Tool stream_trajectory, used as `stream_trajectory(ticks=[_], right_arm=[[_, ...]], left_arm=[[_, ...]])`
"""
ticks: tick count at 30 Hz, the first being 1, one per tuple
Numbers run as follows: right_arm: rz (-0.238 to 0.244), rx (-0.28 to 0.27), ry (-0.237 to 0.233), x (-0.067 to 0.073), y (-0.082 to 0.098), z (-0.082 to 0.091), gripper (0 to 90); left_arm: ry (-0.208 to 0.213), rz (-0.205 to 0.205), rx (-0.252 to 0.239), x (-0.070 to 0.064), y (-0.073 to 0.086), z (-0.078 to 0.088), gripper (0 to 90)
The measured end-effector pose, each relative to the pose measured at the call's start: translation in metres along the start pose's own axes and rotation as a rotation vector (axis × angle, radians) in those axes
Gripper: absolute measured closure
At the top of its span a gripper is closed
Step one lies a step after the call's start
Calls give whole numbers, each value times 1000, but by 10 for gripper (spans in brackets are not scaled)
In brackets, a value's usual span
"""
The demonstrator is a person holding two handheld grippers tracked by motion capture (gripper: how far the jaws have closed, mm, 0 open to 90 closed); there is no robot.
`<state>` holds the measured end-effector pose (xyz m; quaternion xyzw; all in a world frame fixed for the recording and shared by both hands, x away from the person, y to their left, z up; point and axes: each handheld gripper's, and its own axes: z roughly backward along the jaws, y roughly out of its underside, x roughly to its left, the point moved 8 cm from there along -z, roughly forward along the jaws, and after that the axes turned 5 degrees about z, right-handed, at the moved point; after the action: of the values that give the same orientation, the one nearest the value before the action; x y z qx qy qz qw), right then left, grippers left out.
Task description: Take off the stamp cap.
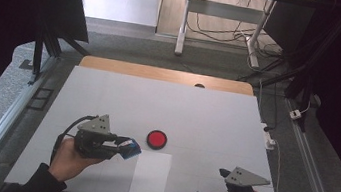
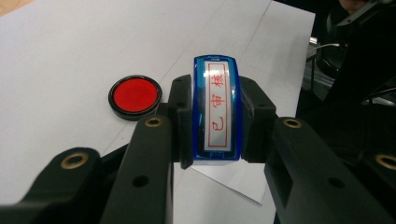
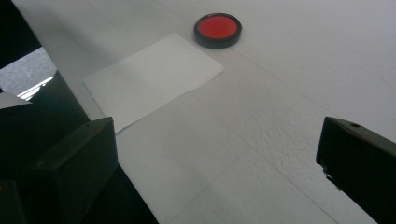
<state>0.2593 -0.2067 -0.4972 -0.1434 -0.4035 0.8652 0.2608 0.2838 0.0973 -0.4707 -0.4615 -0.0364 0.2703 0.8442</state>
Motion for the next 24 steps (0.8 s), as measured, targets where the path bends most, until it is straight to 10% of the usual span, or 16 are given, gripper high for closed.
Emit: stream_trajectory(ticks=[24], right_arm=[[34,-55,-167,29,-30,-36,0]], left_arm=[[98,-63,-9,-7,-19,-17,699]])
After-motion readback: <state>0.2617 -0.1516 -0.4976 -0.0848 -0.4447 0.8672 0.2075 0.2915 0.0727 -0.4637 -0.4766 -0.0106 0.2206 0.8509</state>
